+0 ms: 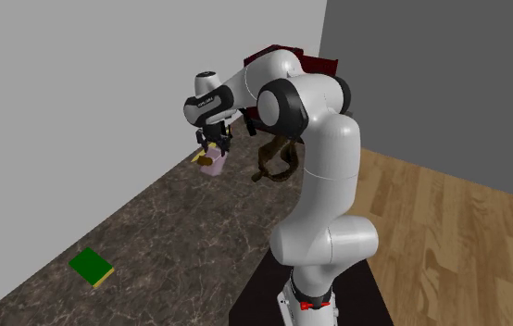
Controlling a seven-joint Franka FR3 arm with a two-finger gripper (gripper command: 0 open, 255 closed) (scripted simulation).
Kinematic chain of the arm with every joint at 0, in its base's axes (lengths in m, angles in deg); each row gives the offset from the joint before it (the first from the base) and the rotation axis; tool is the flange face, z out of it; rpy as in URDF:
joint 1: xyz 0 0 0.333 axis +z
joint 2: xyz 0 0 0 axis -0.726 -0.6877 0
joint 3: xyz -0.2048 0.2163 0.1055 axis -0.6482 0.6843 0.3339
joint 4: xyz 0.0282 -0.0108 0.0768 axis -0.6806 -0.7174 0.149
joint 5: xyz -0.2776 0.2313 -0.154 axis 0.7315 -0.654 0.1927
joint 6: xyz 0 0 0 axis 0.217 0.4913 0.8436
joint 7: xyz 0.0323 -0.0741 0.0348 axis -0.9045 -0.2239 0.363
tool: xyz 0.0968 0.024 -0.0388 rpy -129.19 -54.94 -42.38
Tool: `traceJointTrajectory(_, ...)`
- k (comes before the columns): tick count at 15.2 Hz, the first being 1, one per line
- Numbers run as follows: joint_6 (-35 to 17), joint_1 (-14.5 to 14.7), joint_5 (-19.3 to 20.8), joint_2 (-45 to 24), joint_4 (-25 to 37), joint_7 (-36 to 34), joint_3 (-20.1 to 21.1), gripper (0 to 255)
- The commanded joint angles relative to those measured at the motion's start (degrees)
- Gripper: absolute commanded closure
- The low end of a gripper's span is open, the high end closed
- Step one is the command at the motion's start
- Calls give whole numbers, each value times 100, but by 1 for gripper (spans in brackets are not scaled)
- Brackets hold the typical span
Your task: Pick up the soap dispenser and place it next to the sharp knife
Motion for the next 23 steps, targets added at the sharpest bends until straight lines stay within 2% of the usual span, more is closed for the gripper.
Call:
traceJointTrajectory(1, 10, -1, 8, -45, -44, -7, -12, 255)
traceJointTrajectory(5, 10, -2, 9, -45, -44, -8, -11, 255)
traceJointTrajectory(6, 10, -1, 10, -46, -44, -9, -10, 0)
traceJointTrajectory(11, 10, -3, 9, -45, -44, -8, -11, 0)
traceJointTrajectory(15, 642, -74, -219, 293, 296, 143, 68, 0)
traceJointTrajectory(23, 642, -73, -220, 293, 296, 143, 68, 0)
